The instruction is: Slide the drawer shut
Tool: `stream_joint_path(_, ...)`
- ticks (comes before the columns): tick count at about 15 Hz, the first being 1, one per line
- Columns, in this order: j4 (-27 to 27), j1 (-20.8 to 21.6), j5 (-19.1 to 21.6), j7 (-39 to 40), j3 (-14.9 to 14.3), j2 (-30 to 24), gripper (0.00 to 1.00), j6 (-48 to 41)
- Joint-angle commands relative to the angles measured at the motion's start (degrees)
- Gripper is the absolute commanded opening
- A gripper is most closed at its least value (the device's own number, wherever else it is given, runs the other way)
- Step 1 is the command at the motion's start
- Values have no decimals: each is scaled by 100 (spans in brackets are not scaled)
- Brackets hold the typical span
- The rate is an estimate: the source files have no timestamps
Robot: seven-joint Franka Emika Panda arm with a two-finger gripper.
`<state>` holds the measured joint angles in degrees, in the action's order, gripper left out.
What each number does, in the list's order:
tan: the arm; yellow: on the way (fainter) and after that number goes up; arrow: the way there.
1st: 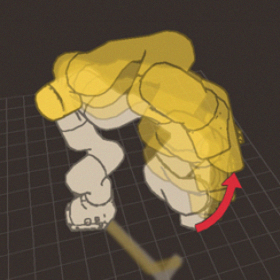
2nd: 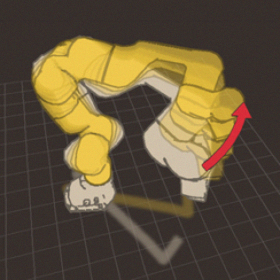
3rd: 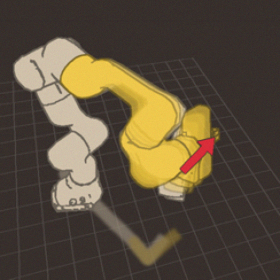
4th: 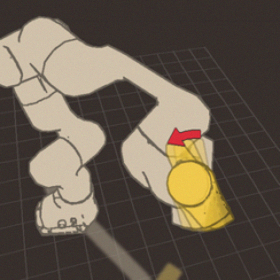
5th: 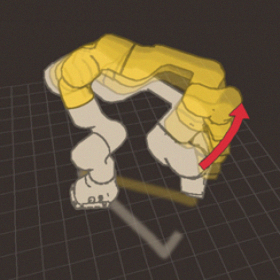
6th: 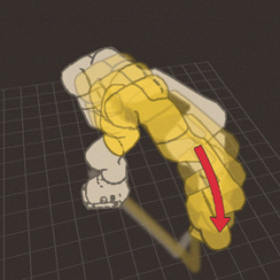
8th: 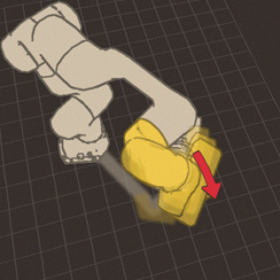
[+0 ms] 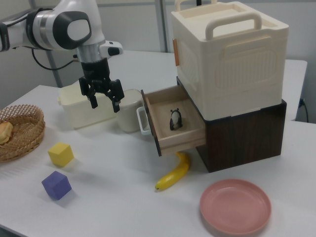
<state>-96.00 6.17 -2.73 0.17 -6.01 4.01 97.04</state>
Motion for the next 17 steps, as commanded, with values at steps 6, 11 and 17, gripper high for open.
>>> stream_joint_path(6,-59,25,633,-2298,-32,83,60,323)
stream_joint_path(11,-287,42,844,-3679,-32,144,34,998)
stream_joint_path(17,-472,147,547,-4720,3,451,33,1801)
